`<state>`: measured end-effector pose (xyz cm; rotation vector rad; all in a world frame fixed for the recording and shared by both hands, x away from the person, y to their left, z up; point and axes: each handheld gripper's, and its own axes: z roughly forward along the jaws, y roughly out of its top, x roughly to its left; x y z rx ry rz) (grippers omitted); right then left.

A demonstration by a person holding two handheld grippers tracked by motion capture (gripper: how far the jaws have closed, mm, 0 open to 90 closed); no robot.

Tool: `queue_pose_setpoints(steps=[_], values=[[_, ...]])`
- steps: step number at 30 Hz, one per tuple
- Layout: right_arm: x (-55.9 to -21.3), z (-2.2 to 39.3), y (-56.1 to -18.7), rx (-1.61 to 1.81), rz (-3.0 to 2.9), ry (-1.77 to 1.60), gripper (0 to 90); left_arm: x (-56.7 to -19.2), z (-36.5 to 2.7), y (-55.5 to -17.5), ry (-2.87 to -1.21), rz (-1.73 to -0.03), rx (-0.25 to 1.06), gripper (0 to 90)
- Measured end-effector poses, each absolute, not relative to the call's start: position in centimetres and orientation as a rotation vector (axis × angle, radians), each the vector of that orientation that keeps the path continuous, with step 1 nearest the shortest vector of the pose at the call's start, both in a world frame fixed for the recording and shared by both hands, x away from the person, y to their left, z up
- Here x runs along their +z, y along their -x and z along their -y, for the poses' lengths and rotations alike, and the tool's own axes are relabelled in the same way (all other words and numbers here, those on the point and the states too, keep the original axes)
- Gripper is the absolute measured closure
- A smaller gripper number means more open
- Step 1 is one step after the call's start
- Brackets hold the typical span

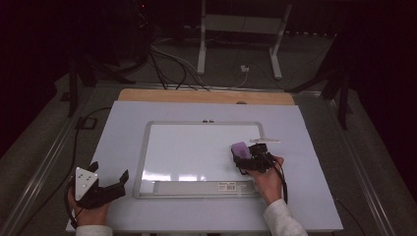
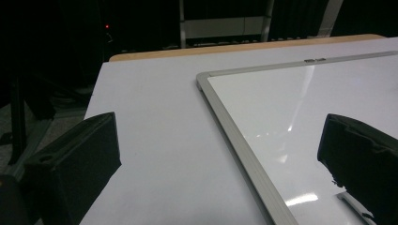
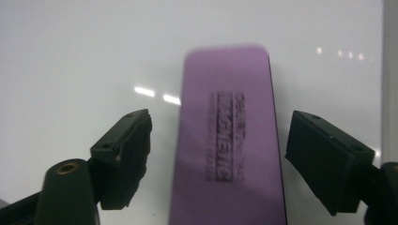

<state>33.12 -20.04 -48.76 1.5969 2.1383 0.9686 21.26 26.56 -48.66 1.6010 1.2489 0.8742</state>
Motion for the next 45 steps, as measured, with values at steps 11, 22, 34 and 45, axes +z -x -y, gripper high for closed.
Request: queue_pose_setpoints(steps=[11,22,34,45], values=[[-48.6,19.0,-32.5,0.968,-2.210,-1.437,30.5,-48.6,-26.6,-21.2,-1.598,-1.248,0.875,0.4],[-48.4,19.4,-33.2,0.932,-2.203,-1.470,37.0,-48.6,-26.6,-21.2,-1.599,-1.247,0.876,0.4],[-48.5,19.4,-32.9,0.861,-2.171,-1.446,36.9,-48.6,-26.5,-21.2,-1.602,-1.246,0.875,0.4],[-48.4,20.0,-33.4,0.826,-2.186,-1.457,38.0,-48.6,-26.5,-21.2,-1.603,-1.247,0.876,0.4]])
